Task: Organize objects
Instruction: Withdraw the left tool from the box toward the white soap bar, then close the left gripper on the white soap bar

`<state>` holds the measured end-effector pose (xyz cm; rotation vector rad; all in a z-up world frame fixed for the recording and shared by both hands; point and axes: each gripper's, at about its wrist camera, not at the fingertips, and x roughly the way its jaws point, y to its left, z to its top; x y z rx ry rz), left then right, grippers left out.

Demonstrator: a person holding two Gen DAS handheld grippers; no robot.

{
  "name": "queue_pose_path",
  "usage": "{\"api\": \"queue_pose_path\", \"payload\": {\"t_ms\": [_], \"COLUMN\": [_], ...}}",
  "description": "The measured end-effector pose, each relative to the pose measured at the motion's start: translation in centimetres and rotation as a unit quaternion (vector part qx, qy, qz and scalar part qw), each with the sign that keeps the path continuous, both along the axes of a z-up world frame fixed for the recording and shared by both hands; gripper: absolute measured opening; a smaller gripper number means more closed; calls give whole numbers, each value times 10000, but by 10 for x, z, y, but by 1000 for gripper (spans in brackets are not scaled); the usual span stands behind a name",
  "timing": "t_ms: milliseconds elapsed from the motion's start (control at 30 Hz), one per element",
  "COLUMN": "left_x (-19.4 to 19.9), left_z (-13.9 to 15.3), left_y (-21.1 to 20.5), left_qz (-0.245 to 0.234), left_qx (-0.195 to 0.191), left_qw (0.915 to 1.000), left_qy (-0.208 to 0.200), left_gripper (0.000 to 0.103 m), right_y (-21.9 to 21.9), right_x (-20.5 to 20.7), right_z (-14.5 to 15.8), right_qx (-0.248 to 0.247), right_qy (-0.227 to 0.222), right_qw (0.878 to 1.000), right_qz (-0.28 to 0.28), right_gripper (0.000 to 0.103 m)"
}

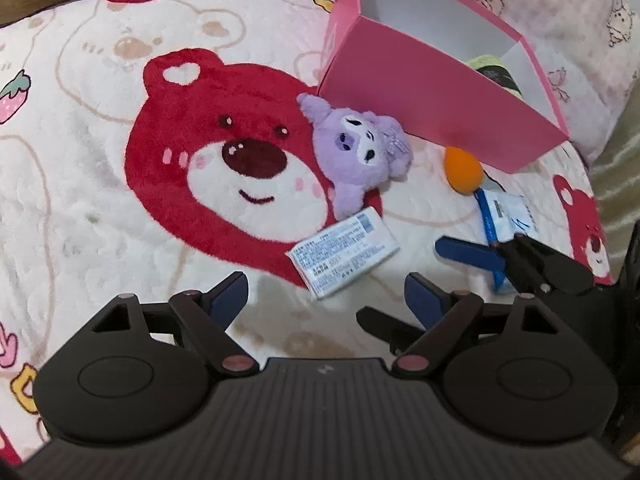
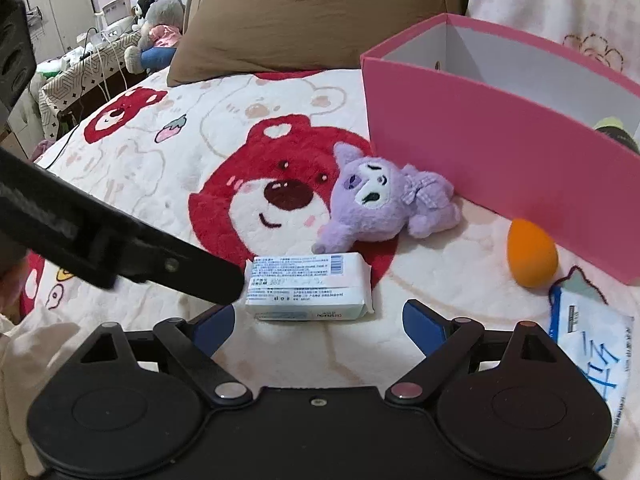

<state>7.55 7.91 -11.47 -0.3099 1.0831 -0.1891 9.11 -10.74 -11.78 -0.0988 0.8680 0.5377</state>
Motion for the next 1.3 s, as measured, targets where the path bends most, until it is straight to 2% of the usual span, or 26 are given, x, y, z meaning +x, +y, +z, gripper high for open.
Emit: {"api": "queue_pose_path", "payload": {"t_ms": [167, 233, 500, 733, 900, 1033, 1133, 1300], "left_x": [9, 12, 14, 18, 18, 19, 18, 19], "left_z": [-15, -22, -29, -33, -34, -33, -31, -32], "left_y": [8, 8, 1, 9, 9, 4, 1, -6], "left_qz": [313, 322, 137, 298, 265, 169, 100, -35], "left_qx": [-185, -149, 72, 35, 78, 211, 115, 161], "left_qw": [9993, 9994, 9999, 9995, 9996, 9996, 9999, 9999], "left_qy": [1, 12, -17, 49, 16, -8, 73, 49], "left_gripper": [77, 69, 69, 47, 41, 39, 39, 39], "right_y": [2, 4, 15, 22, 19, 17, 19, 22], "right_x": [0, 0, 2, 9, 14, 11, 10, 6], "right_z": [-9, -11, -17, -27, -33, -32, -32, -30], "right_qx": [29, 47, -269, -289, -132, -116, -127, -341], "right_qy": [-64, -59, -359, -275, -159, -156, -141, -214], "right_qw": [9999, 9998, 9976, 9966, 9979, 9984, 9989, 9990], "right_qz": [100, 178, 528, 718, 614, 537, 424, 174], "right_gripper": [93, 93, 93, 93, 83, 81, 80, 66]}}
